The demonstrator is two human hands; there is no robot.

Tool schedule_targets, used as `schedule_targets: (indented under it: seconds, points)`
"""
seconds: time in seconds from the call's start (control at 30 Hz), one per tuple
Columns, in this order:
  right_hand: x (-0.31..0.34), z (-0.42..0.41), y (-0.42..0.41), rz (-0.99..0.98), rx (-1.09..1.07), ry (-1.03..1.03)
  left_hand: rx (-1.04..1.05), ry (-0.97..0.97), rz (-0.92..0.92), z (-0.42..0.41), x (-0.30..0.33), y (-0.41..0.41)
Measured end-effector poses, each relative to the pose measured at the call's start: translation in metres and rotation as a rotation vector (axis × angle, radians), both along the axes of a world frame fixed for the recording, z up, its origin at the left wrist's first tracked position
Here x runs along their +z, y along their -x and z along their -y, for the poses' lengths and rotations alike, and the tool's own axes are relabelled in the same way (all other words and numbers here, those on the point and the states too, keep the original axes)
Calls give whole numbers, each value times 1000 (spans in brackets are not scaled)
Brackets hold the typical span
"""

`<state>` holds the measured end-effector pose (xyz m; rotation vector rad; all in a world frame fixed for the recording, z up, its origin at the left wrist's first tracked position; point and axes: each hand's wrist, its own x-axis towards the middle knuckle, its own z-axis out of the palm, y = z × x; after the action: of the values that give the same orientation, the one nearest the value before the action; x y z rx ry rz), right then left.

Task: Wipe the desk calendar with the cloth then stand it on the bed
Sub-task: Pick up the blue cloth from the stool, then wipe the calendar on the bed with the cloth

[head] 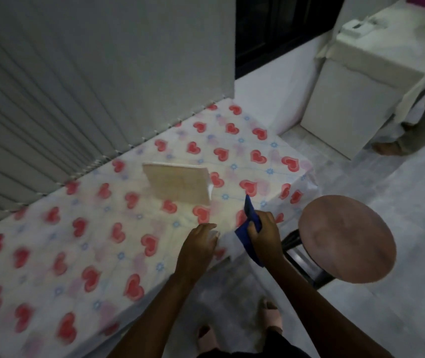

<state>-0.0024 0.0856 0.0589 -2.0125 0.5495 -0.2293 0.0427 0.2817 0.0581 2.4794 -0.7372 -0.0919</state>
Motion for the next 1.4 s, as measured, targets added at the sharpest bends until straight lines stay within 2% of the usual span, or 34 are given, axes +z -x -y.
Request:
schedule_targets:
  seconds: [0.03,0.1,0.2,0.4,0.6,0.7,0.87,1.0,1.1,1.23,1.4]
  points:
    - [1,-11,-4,-15,4,14,11,33,23,-13,2,-4]
    - [6,-31,-14,11,23,52,93,101,-48,-36,9,-13]
    - [10,-58,-31,72,56,106,171,118,-97,-63,11,-29]
    - [16,-83,-67,90,13,73,211,120,-53,-93,14,-63]
    - [1,-80,-103,87,-7,64,263,139,-71,-108,6,-113]
    - [-8,-76,-125,61,3,47,332,141,-137,-111,-2,-143]
    - [-12,-81,-156,128,24,28,458,185,-195,-114,-7,-194]
    - [-32,-81,-165,23,-72,47,456,249,-227,-113,-14,-222]
    - [-35,-77,-175,28,-90,33,451,269,-280,-106,-17,-232]
    - [-28,-68,-202,50,-43,37,464,345,-276,-108,-14,-239]
    - [-12,-73,-243,75,85,33,582,423,-302,-127,-2,-238]
